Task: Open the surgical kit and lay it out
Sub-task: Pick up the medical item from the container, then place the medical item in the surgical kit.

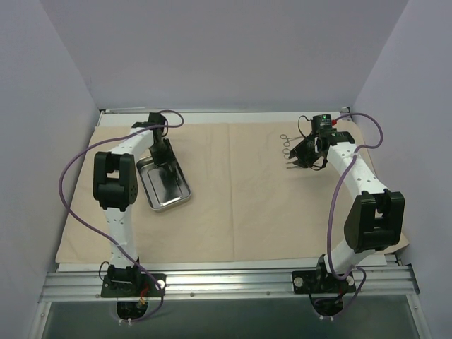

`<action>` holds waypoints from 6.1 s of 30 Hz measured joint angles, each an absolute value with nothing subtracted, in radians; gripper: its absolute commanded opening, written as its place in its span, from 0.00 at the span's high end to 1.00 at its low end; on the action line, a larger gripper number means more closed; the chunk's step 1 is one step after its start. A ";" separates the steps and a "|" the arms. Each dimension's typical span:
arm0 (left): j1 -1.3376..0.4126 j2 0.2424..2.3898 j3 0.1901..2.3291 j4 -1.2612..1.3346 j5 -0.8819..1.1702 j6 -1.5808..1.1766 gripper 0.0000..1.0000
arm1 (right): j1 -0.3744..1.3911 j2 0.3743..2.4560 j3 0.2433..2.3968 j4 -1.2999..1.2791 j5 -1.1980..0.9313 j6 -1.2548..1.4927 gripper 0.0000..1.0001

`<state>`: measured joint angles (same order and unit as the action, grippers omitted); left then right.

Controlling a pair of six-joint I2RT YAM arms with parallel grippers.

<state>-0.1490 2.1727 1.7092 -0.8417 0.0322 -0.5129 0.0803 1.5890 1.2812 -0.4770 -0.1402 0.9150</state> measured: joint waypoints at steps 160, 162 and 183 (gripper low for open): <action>-0.148 1.381 1.342 -0.907 0.339 -0.394 0.26 | 0.144 1.615 1.285 -0.434 -0.288 0.941 1.00; -0.148 1.410 1.357 -0.908 0.336 -0.379 0.27 | 0.129 1.629 1.315 -0.495 -0.220 0.981 1.00; -0.094 1.622 1.463 -0.907 0.354 -0.306 0.29 | -0.076 1.947 1.356 -0.659 -0.084 1.293 1.00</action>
